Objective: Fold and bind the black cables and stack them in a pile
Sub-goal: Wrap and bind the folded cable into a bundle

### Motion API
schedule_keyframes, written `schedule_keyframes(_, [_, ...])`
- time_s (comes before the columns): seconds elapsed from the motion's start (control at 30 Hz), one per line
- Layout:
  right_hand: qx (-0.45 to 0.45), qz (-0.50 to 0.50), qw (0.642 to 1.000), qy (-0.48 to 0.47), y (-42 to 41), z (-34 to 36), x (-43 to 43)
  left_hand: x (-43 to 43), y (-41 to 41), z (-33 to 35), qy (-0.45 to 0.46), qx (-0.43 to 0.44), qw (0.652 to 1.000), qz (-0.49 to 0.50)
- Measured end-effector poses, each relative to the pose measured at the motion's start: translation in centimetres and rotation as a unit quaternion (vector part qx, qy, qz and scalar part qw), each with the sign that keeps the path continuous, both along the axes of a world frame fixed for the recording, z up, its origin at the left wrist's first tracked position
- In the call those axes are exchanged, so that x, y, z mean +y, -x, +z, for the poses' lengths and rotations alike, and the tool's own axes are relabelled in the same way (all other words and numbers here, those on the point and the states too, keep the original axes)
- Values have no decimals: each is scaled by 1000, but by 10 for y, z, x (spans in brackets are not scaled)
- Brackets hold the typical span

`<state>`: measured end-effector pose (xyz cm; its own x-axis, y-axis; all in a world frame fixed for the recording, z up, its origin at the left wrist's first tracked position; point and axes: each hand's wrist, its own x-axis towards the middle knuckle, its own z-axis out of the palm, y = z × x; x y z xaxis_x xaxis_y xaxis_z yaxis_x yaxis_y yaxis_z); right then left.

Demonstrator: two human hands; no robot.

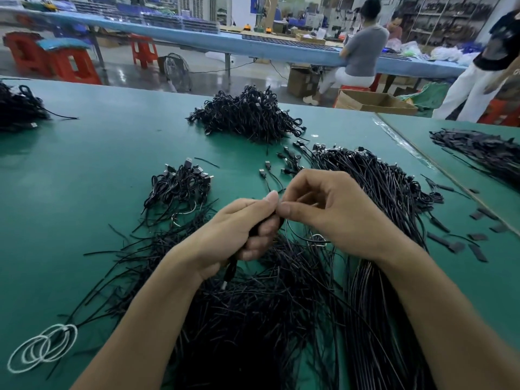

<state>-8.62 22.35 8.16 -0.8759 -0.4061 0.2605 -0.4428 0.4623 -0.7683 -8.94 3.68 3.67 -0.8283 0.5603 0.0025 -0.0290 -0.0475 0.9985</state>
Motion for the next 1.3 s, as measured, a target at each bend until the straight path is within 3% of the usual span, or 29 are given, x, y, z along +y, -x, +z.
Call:
schedule_keyframes(0.07, [-80,66,992,69,-1,-1,1,-5,-1,2,-41,-29,997,-50])
schedule_keyframes(0.13, [-91,71,990,79,-2,-2,1,-3,-3,2,-45,-33,997,-48])
schedule_keyframes(0.27, [9,-11,1000,-8,-3,-6,0,12,-2,-2,15,33,993,111])
schedule_keyframes(0.33, [48,-26,998,-18,-5,-6,-5,17,-2,-3,-4,40,988,150])
schedule_keyframes(0.43, [96,-29,995,-7,-8,-8,-15,17,-4,1,-146,-111,982,36])
schedule_keyframes(0.5, [120,-39,992,-14,-7,-9,-19,17,-5,1,-156,-169,973,-23])
schedule_keyframes(0.57, [120,-50,991,-21,-3,-8,-20,18,-3,-2,-128,-185,974,-16])
schedule_keyframes(0.7, [123,-92,987,-57,2,-13,-14,18,2,-8,-78,-127,985,83])
schedule_keyframes(0.8, [34,-141,988,-51,0,-22,-7,11,4,-9,-88,-76,980,164])
schedule_keyframes(0.9, [-60,-142,975,-158,-8,-38,-4,5,6,-6,-173,-76,955,230])
schedule_keyframes(1.03, [-69,-87,928,-355,-23,-51,-8,3,5,-5,-197,-25,942,270])
schedule_keyframes(1.2, [-70,-71,905,-413,-29,-53,-17,5,2,-4,-201,-6,939,279])
schedule_keyframes(1.3, [-71,-76,910,-401,-27,-54,-18,5,3,-2,-189,-20,940,283])
